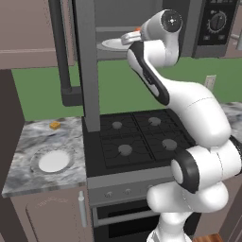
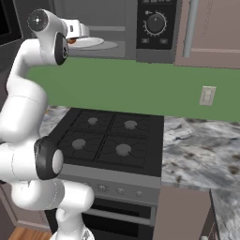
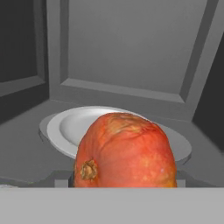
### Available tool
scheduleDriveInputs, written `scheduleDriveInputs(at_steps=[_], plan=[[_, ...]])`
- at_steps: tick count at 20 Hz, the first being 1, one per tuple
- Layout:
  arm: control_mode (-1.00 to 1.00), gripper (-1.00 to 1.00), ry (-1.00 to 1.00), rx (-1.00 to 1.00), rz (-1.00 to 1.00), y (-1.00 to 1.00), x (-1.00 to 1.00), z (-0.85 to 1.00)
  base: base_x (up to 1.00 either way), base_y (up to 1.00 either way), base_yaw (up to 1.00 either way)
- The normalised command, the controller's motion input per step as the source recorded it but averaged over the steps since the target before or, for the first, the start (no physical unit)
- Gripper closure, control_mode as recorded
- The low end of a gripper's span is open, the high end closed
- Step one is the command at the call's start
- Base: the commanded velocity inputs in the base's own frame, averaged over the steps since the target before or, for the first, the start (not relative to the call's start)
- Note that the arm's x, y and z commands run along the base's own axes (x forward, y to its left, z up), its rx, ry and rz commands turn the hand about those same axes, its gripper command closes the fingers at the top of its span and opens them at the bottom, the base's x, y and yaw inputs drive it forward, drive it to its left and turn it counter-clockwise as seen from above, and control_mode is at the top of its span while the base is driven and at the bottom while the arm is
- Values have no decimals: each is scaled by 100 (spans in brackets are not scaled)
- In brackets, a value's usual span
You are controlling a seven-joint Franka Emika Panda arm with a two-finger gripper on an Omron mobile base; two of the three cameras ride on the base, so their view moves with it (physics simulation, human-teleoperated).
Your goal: Pick the squash from the counter and place it in the microwave. Then turn on the microwave.
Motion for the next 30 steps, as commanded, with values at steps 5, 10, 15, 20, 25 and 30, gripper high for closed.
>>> scheduleDriveInputs(at_steps=[5, 10, 15, 20, 25, 30], plan=[[-100, 100, 0, 0, 0, 5, 15, -1, 0, 0, 0], [-100, 100, 0, 0, 0, 3, 15, -2, 0, 0, 0], [-100, 100, 0, 0, 0, 3, 14, -4, 0, 0, 0], [-100, 100, 0, 0, 0, 3, 13, -4, 0, 0, 0], [-100, 100, 0, 0, 0, 4, 11, -4, 0, 0, 0], [-100, 100, 0, 0, 0, 5, 10, -3, 0, 0, 0]])
